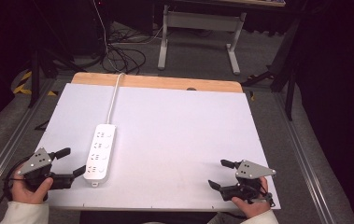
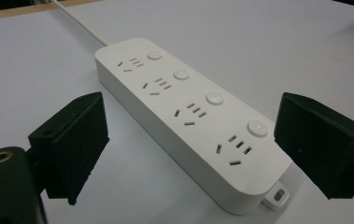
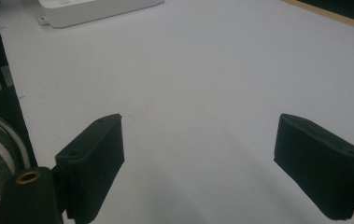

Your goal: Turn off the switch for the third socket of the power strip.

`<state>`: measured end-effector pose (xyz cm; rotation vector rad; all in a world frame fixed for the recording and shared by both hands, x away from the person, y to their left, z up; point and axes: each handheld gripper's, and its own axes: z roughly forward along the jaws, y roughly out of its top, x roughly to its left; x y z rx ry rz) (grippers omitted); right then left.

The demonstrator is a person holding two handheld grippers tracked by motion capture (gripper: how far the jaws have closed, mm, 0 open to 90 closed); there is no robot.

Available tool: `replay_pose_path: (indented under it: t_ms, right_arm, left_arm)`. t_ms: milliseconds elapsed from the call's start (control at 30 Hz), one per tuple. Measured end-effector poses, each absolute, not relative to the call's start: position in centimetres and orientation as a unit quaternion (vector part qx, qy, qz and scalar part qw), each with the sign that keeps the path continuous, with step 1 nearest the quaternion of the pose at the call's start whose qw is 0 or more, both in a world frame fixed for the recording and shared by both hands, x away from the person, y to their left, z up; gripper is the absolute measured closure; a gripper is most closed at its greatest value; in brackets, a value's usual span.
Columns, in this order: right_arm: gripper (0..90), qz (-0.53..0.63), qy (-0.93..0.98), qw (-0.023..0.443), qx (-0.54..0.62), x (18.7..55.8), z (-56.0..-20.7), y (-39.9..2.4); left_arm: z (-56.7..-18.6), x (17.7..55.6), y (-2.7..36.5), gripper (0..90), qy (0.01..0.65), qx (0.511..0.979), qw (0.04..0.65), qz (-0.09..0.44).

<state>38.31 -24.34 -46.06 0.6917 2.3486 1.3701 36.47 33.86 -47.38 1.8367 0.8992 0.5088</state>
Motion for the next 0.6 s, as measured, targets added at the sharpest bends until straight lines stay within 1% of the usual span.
replay_pose_path:
  t_ms: [100, 267, 433, 467, 600]
  right_arm:
    - [16.1, 0.48, 0.826, 0.167, 0.244, 38.33, -46.09, -24.32]
    - [16.1, 0.481, 0.825, 0.168, 0.245, 38.36, -46.09, -24.39]
    - [16.1, 0.481, 0.825, 0.167, 0.246, 38.38, -46.1, -24.4]
    - [16.1, 0.481, 0.825, 0.165, 0.247, 38.42, -46.12, -24.42]
    - [16.1, 0.481, 0.825, 0.164, 0.248, 38.44, -46.13, -24.44]
  left_arm:
    - [-47.18, 36.3, 33.95, 10.8, 0.369, 0.758, 0.492, 0.219]
    - [-46.96, 36.09, 33.98, 10.8, 0.366, 0.758, 0.494, 0.216]
    - [-46.77, 35.94, 33.92, 11.4, 0.372, 0.757, 0.491, 0.218]
    - [-46.73, 35.96, 33.98, 11.6, 0.378, 0.756, 0.491, 0.211]
    - [-46.82, 36.0, 34.08, 11.5, 0.382, 0.751, 0.497, 0.209]
